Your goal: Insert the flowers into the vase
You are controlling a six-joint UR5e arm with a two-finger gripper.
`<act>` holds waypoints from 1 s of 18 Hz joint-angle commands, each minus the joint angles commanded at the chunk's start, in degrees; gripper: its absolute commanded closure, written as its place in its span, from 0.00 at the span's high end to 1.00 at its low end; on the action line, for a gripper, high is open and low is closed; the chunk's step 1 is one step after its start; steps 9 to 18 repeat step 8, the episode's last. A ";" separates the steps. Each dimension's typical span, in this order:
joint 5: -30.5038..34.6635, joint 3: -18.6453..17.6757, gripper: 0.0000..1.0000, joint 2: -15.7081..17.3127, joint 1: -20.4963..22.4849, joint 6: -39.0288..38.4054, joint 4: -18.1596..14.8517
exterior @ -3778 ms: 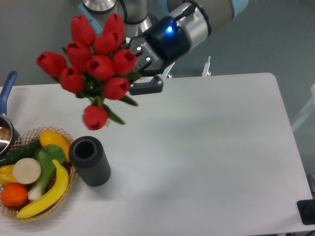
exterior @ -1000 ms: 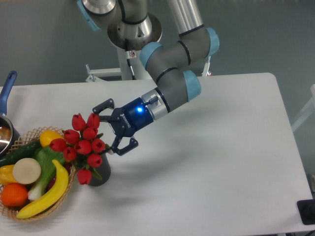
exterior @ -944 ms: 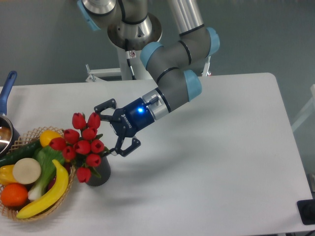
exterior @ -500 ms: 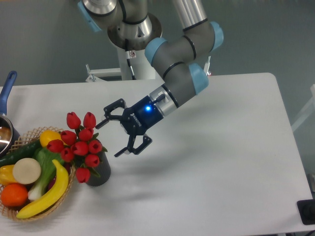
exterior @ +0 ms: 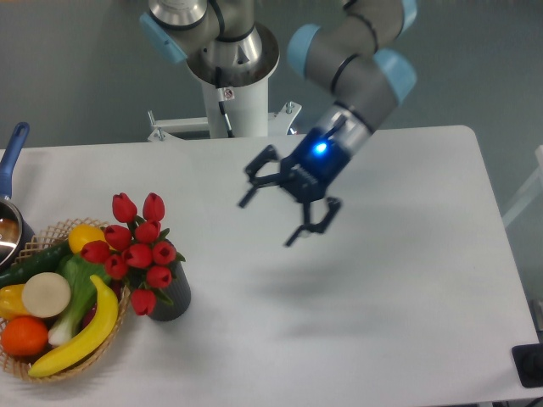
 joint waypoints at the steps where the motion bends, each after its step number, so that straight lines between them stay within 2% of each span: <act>1: 5.01 1.40 1.00 -0.26 0.00 -0.09 0.00; 5: 23.12 5.28 1.00 -1.66 0.09 -0.79 -0.61; 8: 29.21 5.37 1.00 -1.93 0.00 -0.97 -1.84; 18: 29.21 5.37 1.00 -1.93 0.00 -0.97 -1.84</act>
